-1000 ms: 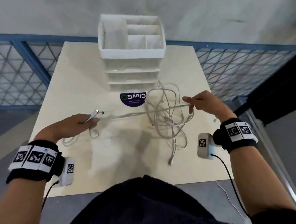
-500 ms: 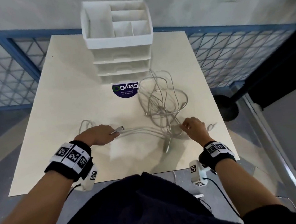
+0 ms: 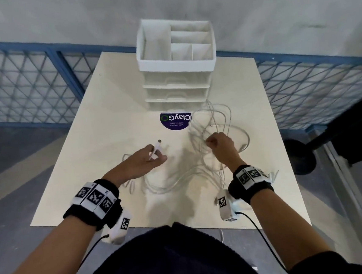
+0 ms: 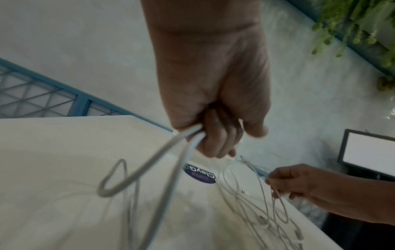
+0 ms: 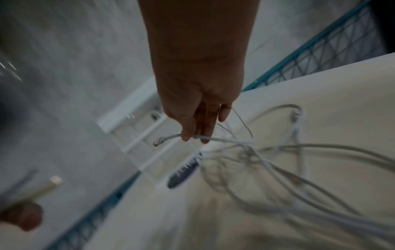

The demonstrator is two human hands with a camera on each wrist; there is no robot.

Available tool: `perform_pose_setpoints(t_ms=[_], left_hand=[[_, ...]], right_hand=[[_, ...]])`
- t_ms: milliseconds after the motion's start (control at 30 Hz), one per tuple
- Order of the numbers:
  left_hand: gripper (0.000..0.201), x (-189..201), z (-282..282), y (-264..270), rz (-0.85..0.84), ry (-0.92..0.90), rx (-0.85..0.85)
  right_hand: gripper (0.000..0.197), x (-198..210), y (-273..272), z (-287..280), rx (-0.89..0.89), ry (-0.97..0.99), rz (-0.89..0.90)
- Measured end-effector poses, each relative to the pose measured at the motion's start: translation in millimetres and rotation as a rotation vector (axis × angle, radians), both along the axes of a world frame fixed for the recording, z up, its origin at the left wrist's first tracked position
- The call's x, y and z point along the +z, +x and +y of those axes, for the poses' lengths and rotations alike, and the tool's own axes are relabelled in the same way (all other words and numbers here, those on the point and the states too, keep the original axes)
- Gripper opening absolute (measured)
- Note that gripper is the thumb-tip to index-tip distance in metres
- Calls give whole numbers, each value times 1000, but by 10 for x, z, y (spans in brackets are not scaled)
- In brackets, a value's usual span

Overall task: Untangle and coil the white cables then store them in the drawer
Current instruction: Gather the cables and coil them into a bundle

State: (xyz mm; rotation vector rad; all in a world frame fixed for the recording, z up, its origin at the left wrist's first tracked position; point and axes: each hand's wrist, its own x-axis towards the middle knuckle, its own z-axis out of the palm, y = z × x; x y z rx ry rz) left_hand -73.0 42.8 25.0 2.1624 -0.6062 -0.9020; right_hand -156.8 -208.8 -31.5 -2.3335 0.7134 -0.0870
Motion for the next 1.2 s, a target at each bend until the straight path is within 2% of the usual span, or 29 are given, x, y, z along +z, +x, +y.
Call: perform_pose_setpoints(t_ms=[133, 233, 400, 533, 633, 700, 867, 967, 1133, 1200], left_hand=[[31, 155, -104, 81, 199, -371, 210], [31, 234, -204, 139, 238, -576, 317], [26, 286, -351, 178, 233, -680, 399], [31, 255, -409, 188, 247, -682, 355], [34, 359, -442, 197, 353, -840, 378], [34, 481, -430, 268, 460, -991, 416], [26, 774, -266, 468, 517, -1109, 281], [31, 851, -141, 576, 427, -1103, 312], [32, 928, 268, 803, 91, -1026, 471], [29, 956, 452, 884, -53, -952, 504]], right_hand=[[7, 566, 219, 332, 77, 369, -286], [4, 828, 277, 653, 185, 555, -329], [4, 868, 349, 888, 246, 597, -336], [9, 877, 403, 879, 215, 651, -374], [20, 872, 416, 872, 245, 700, -291], [28, 824, 433, 881, 347, 694, -170], [15, 812, 495, 1065, 657, 810, -107], [16, 868, 527, 1059, 650, 789, -113], [36, 791, 565, 597, 645, 381, 15], [38, 718, 543, 386, 574, 354, 0]])
